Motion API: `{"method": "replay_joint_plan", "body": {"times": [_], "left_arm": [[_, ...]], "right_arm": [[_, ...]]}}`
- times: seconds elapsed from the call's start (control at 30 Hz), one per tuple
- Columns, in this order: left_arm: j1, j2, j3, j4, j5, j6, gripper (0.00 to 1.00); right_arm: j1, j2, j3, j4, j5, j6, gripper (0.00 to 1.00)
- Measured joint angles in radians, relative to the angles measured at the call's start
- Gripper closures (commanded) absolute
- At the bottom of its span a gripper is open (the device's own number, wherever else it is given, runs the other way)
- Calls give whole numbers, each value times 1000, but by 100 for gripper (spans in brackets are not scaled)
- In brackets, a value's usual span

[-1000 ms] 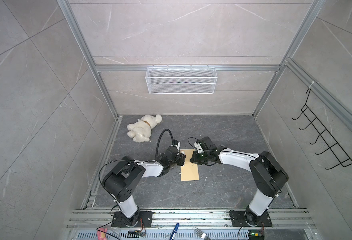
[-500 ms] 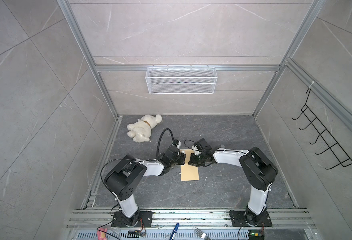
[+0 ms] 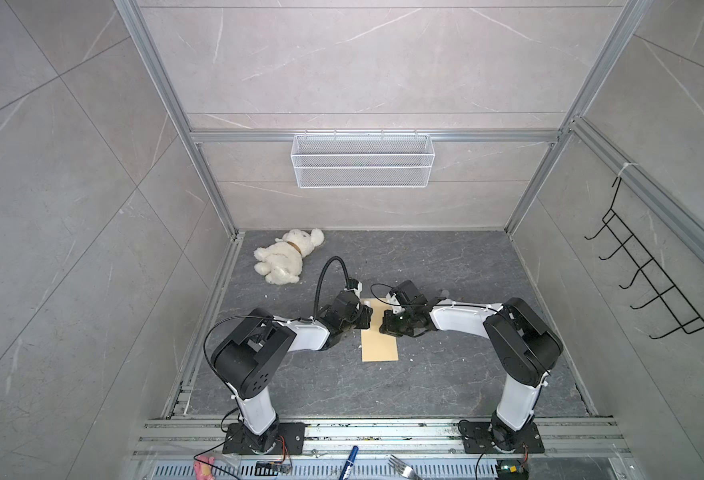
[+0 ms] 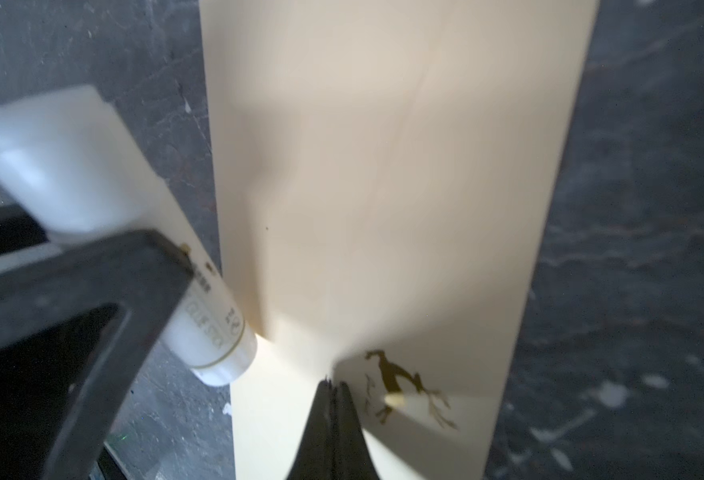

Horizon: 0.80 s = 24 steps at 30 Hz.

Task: Place the letter into the envelope and seal it
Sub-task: 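Press the right gripper tips along the folded flap to seal it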

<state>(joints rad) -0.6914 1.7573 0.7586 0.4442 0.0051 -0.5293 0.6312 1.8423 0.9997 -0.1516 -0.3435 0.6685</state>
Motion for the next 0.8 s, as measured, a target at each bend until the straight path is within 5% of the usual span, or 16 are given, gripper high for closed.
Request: {"method": "replay_joint_plan", "body": {"times": [0.43, 0.8], "left_arm": [[0, 13, 12, -2, 0, 0, 100], [0, 14, 12, -2, 0, 0, 100]], "right_arm": [[26, -95, -111, -13, 0, -14, 100], [22, -29, -12, -61, 14, -14, 100]]}}
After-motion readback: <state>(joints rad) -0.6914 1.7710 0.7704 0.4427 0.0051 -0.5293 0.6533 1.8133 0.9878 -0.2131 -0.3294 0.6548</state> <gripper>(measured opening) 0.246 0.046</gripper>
